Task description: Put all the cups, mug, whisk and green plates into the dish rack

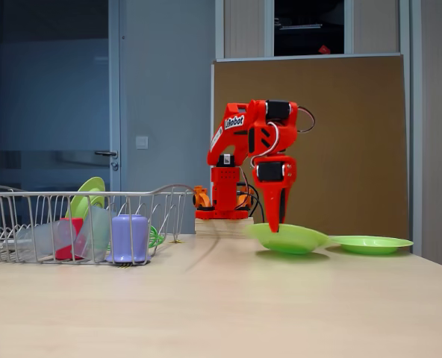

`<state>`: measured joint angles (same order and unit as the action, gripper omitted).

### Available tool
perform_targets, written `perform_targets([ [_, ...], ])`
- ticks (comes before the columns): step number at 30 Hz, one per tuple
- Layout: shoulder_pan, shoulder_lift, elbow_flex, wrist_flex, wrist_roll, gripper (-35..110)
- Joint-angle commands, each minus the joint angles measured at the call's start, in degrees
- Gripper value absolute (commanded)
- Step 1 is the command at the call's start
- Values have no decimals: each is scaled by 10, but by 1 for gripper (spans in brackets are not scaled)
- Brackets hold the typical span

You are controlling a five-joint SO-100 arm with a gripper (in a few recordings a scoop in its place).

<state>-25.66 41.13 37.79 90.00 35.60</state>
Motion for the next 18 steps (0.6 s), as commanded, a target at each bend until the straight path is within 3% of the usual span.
perform_targets([
  [1, -8, 56, -25, 20, 4, 0],
  [18, -13, 295, 160, 14, 22, 0],
])
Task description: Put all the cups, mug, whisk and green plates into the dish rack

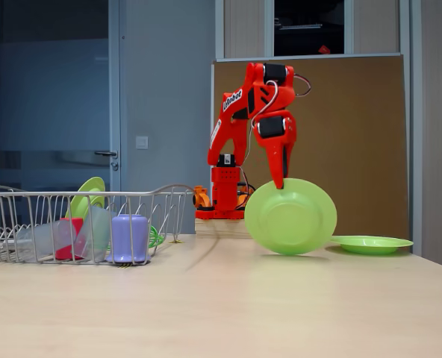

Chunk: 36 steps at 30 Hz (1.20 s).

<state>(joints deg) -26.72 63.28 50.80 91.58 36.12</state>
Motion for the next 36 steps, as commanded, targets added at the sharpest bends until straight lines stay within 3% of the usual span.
perform_targets([
  [1, -2, 84, 33, 5, 22, 0],
  [12, 5, 160, 4, 68, 35, 0],
  [21, 33, 214, -76, 81, -48, 0],
  [29, 150, 301, -79, 69, -178, 0],
  [36, 332, 352, -79, 42, -308, 0],
])
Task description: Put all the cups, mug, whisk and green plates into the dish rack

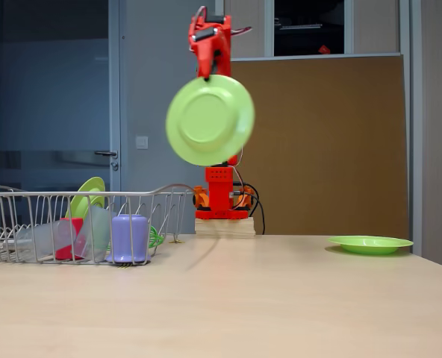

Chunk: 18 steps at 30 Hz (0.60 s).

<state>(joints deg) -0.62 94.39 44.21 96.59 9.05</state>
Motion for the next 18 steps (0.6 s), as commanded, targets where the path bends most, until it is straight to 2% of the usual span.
perform_targets([
  [1, 99, 46, -13, -11, -48, 0],
  [10, 295, 103, 87, -85, -67, 0],
  [18, 343, 230, 317, -216, -2, 0],
])
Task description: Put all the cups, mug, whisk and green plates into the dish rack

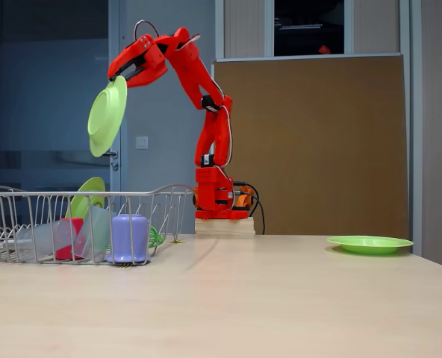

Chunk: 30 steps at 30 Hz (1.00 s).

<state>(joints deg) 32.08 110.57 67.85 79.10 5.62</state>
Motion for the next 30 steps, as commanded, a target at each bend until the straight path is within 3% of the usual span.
perform_targets([
  [1, 18, 91, 116, -56, 40, 0],
  [13, 52, 248, 401, -202, 88, 0],
  [30, 98, 354, 641, -337, 100, 0],
])
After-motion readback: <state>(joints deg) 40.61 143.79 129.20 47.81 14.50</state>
